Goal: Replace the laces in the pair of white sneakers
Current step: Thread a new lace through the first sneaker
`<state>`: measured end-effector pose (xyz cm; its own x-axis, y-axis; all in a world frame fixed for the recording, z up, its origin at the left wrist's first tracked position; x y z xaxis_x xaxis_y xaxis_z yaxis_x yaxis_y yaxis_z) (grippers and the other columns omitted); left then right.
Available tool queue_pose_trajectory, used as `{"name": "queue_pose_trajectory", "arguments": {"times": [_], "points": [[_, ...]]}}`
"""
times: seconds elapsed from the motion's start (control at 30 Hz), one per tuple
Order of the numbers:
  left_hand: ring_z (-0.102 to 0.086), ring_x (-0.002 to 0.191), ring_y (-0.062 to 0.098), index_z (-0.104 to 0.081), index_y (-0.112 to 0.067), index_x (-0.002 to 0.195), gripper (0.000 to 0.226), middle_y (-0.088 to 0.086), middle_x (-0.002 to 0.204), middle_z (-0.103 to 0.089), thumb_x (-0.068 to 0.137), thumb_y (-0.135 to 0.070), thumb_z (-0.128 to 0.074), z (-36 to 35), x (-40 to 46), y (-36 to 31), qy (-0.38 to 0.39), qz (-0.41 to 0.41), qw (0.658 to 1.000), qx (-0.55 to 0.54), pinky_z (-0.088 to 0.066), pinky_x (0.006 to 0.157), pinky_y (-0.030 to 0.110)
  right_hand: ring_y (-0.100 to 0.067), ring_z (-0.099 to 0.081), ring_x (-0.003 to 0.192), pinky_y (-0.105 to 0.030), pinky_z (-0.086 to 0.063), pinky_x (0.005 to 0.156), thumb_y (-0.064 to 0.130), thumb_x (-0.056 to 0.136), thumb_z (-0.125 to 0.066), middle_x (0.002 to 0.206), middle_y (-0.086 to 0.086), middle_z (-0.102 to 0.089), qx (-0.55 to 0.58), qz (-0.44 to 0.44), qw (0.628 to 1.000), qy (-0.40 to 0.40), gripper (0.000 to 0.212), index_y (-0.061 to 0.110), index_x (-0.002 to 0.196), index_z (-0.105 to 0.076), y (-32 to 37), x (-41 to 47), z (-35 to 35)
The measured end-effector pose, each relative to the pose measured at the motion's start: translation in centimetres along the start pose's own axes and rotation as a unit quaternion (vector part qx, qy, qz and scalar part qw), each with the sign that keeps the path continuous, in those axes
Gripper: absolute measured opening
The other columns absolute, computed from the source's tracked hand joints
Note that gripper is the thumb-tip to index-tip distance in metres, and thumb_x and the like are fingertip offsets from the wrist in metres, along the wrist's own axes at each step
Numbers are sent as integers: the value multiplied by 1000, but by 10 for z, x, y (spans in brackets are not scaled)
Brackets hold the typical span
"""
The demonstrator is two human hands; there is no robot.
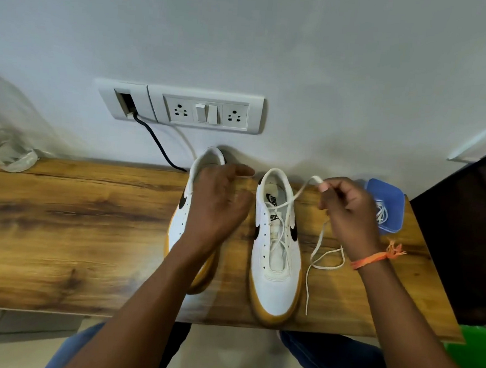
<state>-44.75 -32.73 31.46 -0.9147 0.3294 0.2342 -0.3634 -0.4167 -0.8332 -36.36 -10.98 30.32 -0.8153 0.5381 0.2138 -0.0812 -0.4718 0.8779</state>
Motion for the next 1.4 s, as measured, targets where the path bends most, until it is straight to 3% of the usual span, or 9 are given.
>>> {"name": "queue_pose_trajectory", "arguments": {"times": [0.1, 0.23, 0.37, 0.47, 0.67, 0.83, 1.0, 1.2, 1.4], "points": [[-51, 113, 2, -61, -28, 132, 43, -21, 115, -60, 90, -25, -70, -20, -7, -7, 91, -50, 995, -10, -39, 94, 16, -10, -61, 64, -29, -49, 63, 13, 96, -59, 69, 9, -63, 24, 43, 990, 133, 13, 15, 89, -69, 15, -11, -26], [-66, 93, 2, -73, -20, 118, 28, -10, 99, -74, 89, -22, -73, -29, -8, -5, 149, -27, 981, -118, -55, 77, 24, -11, -60, 64, -30, -49, 60, 17, 94, -58, 73, 12, -61, 4, 83, 976, 202, 14, 17, 86, -69, 24, -18, -37], [-57, 62, 0, -79, -20, 93, 9, -7, 76, -72, 84, -21, -77, -25, -3, 7, 178, 22, 978, -107, -45, 60, 25, -7, -57, 78, -22, -42, 69, 19, 93, -57, 82, 3, -61, -65, 100, 984, 130, 15, 12, 87, -70, 16, -9, -24], [-69, 77, 13, -76, -24, 76, 8, -2, 79, -75, 84, -24, -76, -17, 1, 13, 198, 69, 970, -127, -54, 72, 34, -12, -56, 80, -25, -39, 69, 15, 95, -57, 84, 0, -61, -99, 59, 993, 27, 15, 8, 88, -69, 3, 3, -2], [-54, 53, -4, -76, -9, 80, 10, -7, 64, -68, 87, -17, -74, 1, 3, 18, 264, 118, 949, -124, -39, 52, 7, -24, -57, 76, -26, -32, 67, 11, 95, -57, 82, -14, -68, -207, -95, 968, -104, 20, 1, 86, -71, -32, 10, 43], [-61, 70, 19, -74, -26, 77, 13, -2, 74, -71, 89, -22, -71, -3, 2, 17, 252, 102, 959, -83, -46, 65, 21, -26, -58, 100, -26, -39, 80, 5, 85, -63, 111, -13, -64, -279, -68, 957, 31, 28, 8, 112, -69, -32, 7, 18], [-52, 67, 11, -72, -27, 77, 16, -9, 71, -66, 92, -21, -68, -4, 4, 0, 203, 48, 966, -152, -41, 63, 19, -1, -40, 135, -15, -32, 109, 25, 88, -66, 141, 9, -50, -25, 84, 971, 222, 52, 23, 138, -54, 23, -19, -40], [-47, 58, 6, -73, -24, 76, 17, -12, 62, -60, 90, -15, -70, 5, 6, -9, 156, 21, 967, -199, -38, 55, 20, -6, -67, 77, -19, -50, 73, 14, 96, -60, 84, -1, -74, 88, 44, 981, 168, 18, 9, 87, -74, 40, -25, -46], [-51, 55, 10, -78, -24, 83, 7, -6, 60, -62, 88, -24, -73, 16, 11, 1, 113, 21, 987, -110, -42, 55, 26, -19, -63, 68, -27, -51, 69, 16, 95, -62, 68, -3, -68, 82, 19, 995, 54, 15, 12, 87, -74, 28, -13, -27]]}}
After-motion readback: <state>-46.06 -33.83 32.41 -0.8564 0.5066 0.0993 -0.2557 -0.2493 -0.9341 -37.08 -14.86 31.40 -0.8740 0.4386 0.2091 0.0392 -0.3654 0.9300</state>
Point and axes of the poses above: each hand's wrist, its own x-axis towards the middle knuckle, its own z-axis out of the back of the hand, y = z × x, the point moved 4 cm from there along x, towards the middle knuckle
